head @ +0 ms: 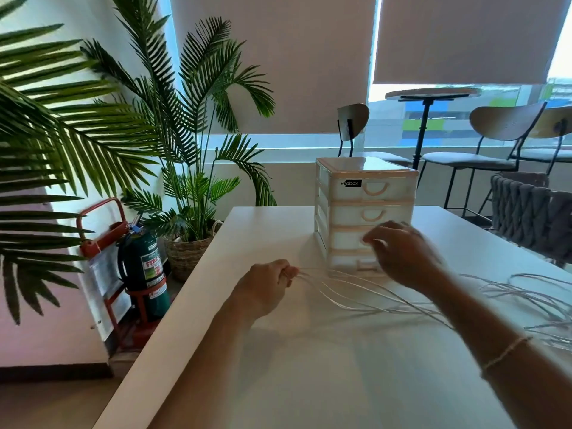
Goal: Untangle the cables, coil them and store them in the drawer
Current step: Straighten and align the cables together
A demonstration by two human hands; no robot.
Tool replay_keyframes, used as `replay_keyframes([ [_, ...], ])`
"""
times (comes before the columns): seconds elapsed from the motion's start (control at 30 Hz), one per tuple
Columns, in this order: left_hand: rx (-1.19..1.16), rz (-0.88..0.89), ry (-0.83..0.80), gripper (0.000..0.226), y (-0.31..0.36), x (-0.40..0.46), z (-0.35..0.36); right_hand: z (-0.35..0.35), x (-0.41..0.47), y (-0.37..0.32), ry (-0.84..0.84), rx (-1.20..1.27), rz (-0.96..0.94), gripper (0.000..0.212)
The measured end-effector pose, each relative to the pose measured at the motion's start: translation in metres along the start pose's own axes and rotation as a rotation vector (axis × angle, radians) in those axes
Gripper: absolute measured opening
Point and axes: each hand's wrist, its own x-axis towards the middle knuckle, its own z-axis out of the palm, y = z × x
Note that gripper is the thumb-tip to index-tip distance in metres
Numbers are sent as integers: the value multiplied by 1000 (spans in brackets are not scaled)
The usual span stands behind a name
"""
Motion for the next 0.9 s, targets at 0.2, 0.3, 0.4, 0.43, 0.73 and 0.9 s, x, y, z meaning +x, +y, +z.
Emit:
replay_keyframes([
  [0.2, -11, 5, 27, 32, -2, 1, 0, 64, -7, -52, -284, 202, -68, 20],
  [0.3, 15, -9, 51, 29, -4, 1, 0, 67, -9, -45, -353, 314, -1, 22],
  [0.4, -15, -39, 89, 27, -4, 3, 0, 63, -11, -36, -397, 371, 45, 34],
  [0.43, -15, -41, 99, 28, -3, 3, 0, 62, -12, -34, -396, 384, 45, 34],
  [0.73, -185, -48, -193, 28, 7, -2, -5, 55, -13, -20, -260, 472, 70, 29],
  [0.9, -242, -64, -336, 29, 16, -6, -5, 54, -13, -20, -174, 647, 193, 28],
])
